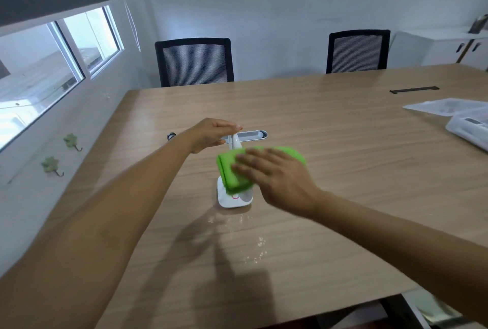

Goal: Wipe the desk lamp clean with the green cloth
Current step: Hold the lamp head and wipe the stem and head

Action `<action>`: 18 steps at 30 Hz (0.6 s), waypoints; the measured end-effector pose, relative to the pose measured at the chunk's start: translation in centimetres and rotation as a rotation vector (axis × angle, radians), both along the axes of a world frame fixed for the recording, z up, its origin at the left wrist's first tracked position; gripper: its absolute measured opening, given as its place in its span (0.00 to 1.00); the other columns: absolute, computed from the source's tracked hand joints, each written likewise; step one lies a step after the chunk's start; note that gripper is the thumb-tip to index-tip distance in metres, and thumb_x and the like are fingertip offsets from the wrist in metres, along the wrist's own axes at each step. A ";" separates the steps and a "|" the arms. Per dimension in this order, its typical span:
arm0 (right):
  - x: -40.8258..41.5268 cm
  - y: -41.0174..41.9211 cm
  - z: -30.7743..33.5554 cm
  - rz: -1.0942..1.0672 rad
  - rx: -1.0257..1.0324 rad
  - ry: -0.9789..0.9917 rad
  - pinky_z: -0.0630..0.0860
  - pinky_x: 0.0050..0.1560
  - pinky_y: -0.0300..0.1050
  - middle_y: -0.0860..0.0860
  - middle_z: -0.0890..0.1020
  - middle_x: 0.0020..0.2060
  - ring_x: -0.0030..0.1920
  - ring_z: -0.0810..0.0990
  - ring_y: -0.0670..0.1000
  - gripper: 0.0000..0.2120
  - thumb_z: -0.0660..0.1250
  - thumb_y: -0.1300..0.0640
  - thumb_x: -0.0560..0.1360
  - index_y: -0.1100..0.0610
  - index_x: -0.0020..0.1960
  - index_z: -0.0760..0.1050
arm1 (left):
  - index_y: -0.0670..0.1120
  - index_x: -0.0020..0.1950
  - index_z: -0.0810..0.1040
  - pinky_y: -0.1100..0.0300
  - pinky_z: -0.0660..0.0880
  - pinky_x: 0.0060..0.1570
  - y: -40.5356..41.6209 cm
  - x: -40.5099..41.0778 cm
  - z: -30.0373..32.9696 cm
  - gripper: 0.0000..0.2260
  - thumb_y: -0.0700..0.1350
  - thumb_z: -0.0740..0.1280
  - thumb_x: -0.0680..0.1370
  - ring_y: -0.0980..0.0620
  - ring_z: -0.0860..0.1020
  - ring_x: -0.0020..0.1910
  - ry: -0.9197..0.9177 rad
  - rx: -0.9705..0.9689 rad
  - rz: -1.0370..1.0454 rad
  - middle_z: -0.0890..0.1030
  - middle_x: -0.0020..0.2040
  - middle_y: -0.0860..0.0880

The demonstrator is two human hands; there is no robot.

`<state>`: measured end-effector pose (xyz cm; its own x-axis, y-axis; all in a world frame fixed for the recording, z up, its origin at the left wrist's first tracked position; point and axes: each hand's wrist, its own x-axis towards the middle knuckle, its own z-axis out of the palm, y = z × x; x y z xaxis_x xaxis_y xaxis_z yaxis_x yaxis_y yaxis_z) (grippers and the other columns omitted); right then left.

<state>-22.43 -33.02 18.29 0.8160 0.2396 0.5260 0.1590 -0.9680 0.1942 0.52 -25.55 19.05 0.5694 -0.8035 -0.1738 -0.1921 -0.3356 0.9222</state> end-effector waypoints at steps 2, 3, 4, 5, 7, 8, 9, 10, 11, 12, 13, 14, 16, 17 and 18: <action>2.5 -0.7 1.0 -0.111 0.005 0.073 0.81 0.51 0.49 0.53 0.84 0.55 0.55 0.83 0.55 0.21 0.54 0.61 0.69 0.55 0.55 0.81 | 0.44 0.64 0.77 0.68 0.75 0.49 0.0 -0.2 0.1 0.19 0.50 0.68 0.75 0.56 0.77 0.56 0.003 -0.015 -0.009 0.78 0.63 0.50; 3.3 -0.9 1.1 -0.145 0.001 0.124 0.82 0.50 0.50 0.54 0.85 0.54 0.54 0.84 0.56 0.21 0.54 0.60 0.69 0.55 0.54 0.81 | 0.43 0.64 0.77 0.69 0.76 0.46 0.0 -0.3 0.1 0.19 0.49 0.67 0.76 0.57 0.78 0.52 0.009 -0.022 -0.013 0.79 0.61 0.49; 3.8 -0.9 1.0 -0.159 -0.017 0.168 0.82 0.49 0.49 0.53 0.85 0.53 0.53 0.84 0.56 0.20 0.55 0.59 0.69 0.55 0.53 0.82 | 0.43 0.64 0.77 0.70 0.76 0.45 0.0 -0.4 0.0 0.19 0.49 0.67 0.76 0.58 0.78 0.50 0.008 -0.024 -0.013 0.79 0.60 0.49; 3.9 -0.8 0.7 -0.153 -0.035 0.194 0.81 0.50 0.48 0.53 0.85 0.52 0.53 0.84 0.55 0.19 0.56 0.58 0.69 0.54 0.52 0.82 | 0.44 0.64 0.77 0.69 0.75 0.46 0.0 -0.4 0.0 0.18 0.49 0.67 0.76 0.58 0.78 0.51 0.001 -0.019 -0.009 0.79 0.60 0.50; 3.1 -0.2 -0.3 -0.109 -0.076 0.211 0.78 0.52 0.45 0.51 0.85 0.53 0.53 0.84 0.54 0.18 0.57 0.56 0.69 0.52 0.52 0.82 | 0.46 0.63 0.79 0.66 0.73 0.51 0.1 -0.2 -0.1 0.18 0.51 0.68 0.75 0.57 0.76 0.59 -0.016 0.000 0.001 0.78 0.62 0.54; 2.3 0.1 -1.1 -0.079 -0.104 0.211 0.76 0.54 0.45 0.50 0.85 0.54 0.54 0.83 0.54 0.18 0.57 0.56 0.69 0.50 0.52 0.82 | 0.47 0.62 0.79 0.65 0.72 0.54 0.2 -0.1 -0.1 0.18 0.52 0.69 0.74 0.57 0.74 0.62 -0.016 0.006 0.002 0.78 0.63 0.55; 1.4 0.5 -2.1 -0.042 -0.134 0.209 0.74 0.56 0.46 0.50 0.84 0.55 0.56 0.82 0.54 0.18 0.57 0.56 0.70 0.50 0.52 0.82 | 0.48 0.61 0.80 0.64 0.72 0.56 0.2 0.0 -0.2 0.17 0.52 0.69 0.74 0.57 0.73 0.63 -0.008 0.010 0.004 0.78 0.64 0.55; 0.2 1.0 -3.2 0.004 -0.164 0.207 0.73 0.58 0.48 0.50 0.84 0.56 0.57 0.81 0.54 0.17 0.56 0.57 0.72 0.49 0.53 0.81 | 0.48 0.61 0.80 0.64 0.72 0.57 0.3 0.1 -0.2 0.17 0.52 0.69 0.74 0.57 0.73 0.64 0.000 0.010 0.005 0.78 0.64 0.56; -1.0 1.4 -4.3 0.061 -0.191 0.200 0.70 0.61 0.50 0.50 0.83 0.57 0.59 0.81 0.54 0.18 0.53 0.58 0.76 0.49 0.54 0.80 | 0.48 0.60 0.80 0.63 0.72 0.58 0.3 0.1 -0.2 0.17 0.52 0.69 0.74 0.58 0.73 0.64 0.003 0.012 0.005 0.78 0.64 0.56; -2.2 1.7 -5.2 0.116 -0.210 0.190 0.67 0.63 0.51 0.50 0.83 0.58 0.60 0.80 0.54 0.20 0.50 0.58 0.79 0.49 0.55 0.80 | 0.49 0.60 0.81 0.63 0.72 0.58 0.3 0.1 -0.1 0.17 0.52 0.70 0.73 0.58 0.74 0.63 0.002 0.013 0.003 0.78 0.64 0.56; -3.1 1.9 -5.7 0.161 -0.214 0.175 0.65 0.64 0.51 0.50 0.82 0.58 0.62 0.79 0.54 0.22 0.46 0.57 0.80 0.50 0.56 0.79 | 0.49 0.60 0.81 0.63 0.72 0.59 0.3 0.1 -0.1 0.17 0.52 0.70 0.73 0.58 0.74 0.63 0.000 0.017 0.002 0.78 0.63 0.56; -3.7 2.0 -5.6 0.193 -0.204 0.157 0.64 0.65 0.50 0.50 0.82 0.59 0.63 0.78 0.54 0.23 0.45 0.56 0.81 0.50 0.57 0.79 | 0.49 0.59 0.81 0.62 0.72 0.60 0.3 0.1 -0.1 0.17 0.52 0.70 0.73 0.58 0.74 0.63 -0.001 0.021 0.000 0.78 0.63 0.56; -3.3 1.8 -4.5 0.212 -0.155 0.059 0.66 0.64 0.49 0.50 0.82 0.59 0.62 0.78 0.53 0.23 0.45 0.58 0.81 0.51 0.58 0.79 | 0.49 0.58 0.81 0.62 0.72 0.60 0.2 0.3 0.0 0.16 0.52 0.71 0.72 0.58 0.74 0.63 0.005 0.025 -0.002 0.79 0.63 0.56; -2.4 1.3 -3.6 0.180 -0.125 0.001 0.67 0.64 0.49 0.50 0.82 0.59 0.62 0.79 0.53 0.24 0.45 0.59 0.80 0.51 0.58 0.79 | 0.49 0.58 0.81 0.62 0.72 0.59 0.2 0.4 0.0 0.16 0.52 0.71 0.72 0.58 0.74 0.63 0.010 0.025 -0.003 0.79 0.63 0.56; -1.2 0.8 -2.5 0.121 -0.093 -0.039 0.67 0.63 0.49 0.51 0.82 0.59 0.61 0.79 0.53 0.24 0.45 0.60 0.79 0.52 0.59 0.79 | 0.49 0.58 0.81 0.63 0.72 0.58 0.1 0.4 0.0 0.16 0.52 0.71 0.72 0.57 0.74 0.63 0.013 0.025 -0.002 0.79 0.63 0.55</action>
<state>-23.67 -32.22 15.75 0.7579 0.3842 0.5272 0.2639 -0.9197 0.2907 0.91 -25.41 19.03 0.5655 -0.7999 -0.2009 -0.1807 -0.3578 0.9162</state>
